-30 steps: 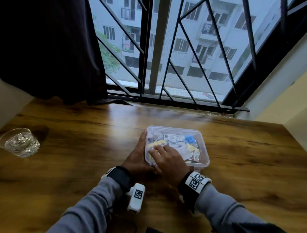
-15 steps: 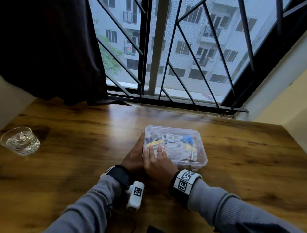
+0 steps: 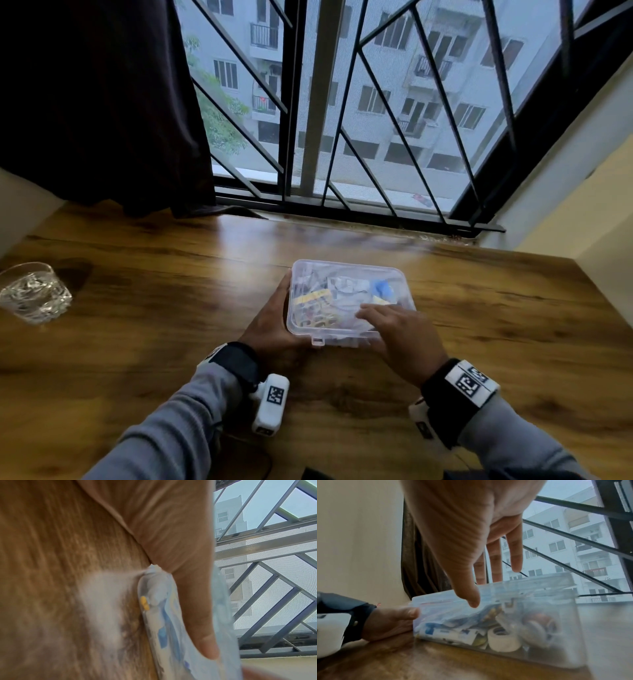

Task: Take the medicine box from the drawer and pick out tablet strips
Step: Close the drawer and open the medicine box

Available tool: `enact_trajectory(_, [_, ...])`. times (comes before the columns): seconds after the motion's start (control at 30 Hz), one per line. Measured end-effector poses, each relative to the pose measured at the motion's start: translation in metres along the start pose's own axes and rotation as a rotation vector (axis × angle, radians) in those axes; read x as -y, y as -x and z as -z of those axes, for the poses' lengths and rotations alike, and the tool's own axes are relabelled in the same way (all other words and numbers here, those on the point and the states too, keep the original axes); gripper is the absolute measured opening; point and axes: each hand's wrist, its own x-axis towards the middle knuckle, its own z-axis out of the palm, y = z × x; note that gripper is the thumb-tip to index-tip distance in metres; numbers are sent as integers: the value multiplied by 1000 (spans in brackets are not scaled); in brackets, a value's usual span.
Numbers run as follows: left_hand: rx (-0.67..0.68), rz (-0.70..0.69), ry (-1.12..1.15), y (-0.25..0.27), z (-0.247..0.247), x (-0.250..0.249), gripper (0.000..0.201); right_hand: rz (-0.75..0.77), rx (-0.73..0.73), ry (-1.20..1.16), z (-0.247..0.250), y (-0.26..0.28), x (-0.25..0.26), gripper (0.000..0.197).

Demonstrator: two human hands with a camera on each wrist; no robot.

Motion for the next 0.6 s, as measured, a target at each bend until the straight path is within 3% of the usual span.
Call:
enact_trajectory(0.1, [3, 31, -31, 0, 4, 5, 118, 40, -55, -25, 23, -1, -15, 29])
enact_trajectory(0.17, [7, 67, -71, -1, 6, 7, 110, 44, -168, -24, 44, -15, -26, 19])
enact_trajectory(0.3, [-32, 78, -103, -2, 6, 3, 90, 12, -339, 5, 79, -72, -55, 17])
enact_trajectory(0.4, [-70, 81, -98, -1, 8, 5, 88, -23, -309, 64, 85, -126, -74, 20])
enact_trajectory(0.6, [-105, 80, -172, -1, 9, 7, 81, -166, -30, 154, 56, -224, -101, 26])
